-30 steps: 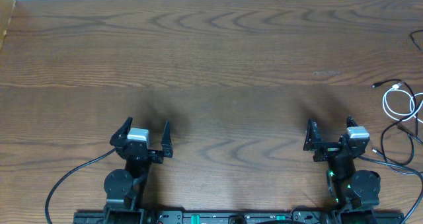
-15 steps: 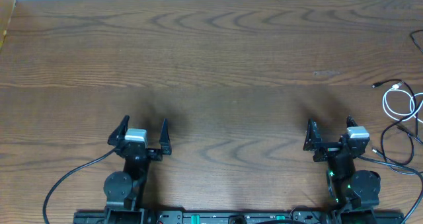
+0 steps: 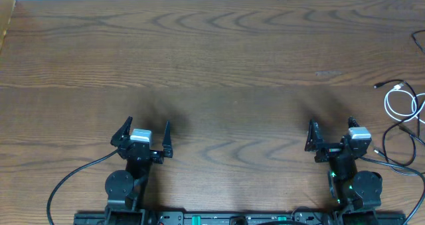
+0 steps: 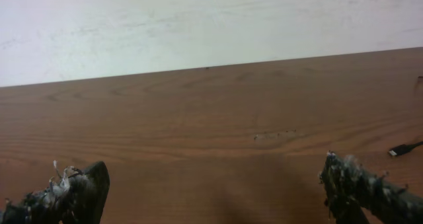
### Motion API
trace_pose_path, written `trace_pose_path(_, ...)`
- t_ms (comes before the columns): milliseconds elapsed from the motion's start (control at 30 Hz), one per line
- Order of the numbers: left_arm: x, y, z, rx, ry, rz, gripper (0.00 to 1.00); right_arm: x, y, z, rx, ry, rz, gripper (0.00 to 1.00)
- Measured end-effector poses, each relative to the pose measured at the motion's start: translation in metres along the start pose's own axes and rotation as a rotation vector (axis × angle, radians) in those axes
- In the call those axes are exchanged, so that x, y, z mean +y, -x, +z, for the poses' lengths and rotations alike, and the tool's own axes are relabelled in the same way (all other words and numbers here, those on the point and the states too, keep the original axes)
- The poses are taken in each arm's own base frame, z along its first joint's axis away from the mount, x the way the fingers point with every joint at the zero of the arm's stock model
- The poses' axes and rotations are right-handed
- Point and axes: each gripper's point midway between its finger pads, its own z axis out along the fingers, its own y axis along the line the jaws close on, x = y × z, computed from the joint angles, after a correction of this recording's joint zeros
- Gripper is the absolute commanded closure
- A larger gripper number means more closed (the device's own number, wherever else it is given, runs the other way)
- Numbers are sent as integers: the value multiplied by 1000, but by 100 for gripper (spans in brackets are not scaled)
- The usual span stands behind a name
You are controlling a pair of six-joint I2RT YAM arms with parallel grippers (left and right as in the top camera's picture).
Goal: Untangle cables
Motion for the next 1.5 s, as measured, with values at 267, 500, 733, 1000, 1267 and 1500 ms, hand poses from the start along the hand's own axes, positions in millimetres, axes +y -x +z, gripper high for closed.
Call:
trace_pose_path(267, 0, 0, 0, 0, 0, 0, 2, 0, 0, 0, 0, 0, 0, 1)
trace_pose_path(500, -8, 1, 0, -2, -34, 3, 2, 0, 0, 0, 0, 0, 0, 1)
trace_pose_path(733, -8, 1, 0, -2, -34, 3, 2, 0, 0, 0, 0, 0, 0, 1)
trace_pose_path(1000, -6, 0, 0, -2, -26, 3, 2, 0, 0, 0, 0, 0, 0, 1)
trace_pose_path(1267, -6, 0, 0, -2, -25, 2, 2, 0, 0, 0, 0, 0, 0, 1)
trace_pose_path(1500, -6, 0, 0, -2, -25, 2, 2, 0, 0, 0, 0, 0, 0, 1)
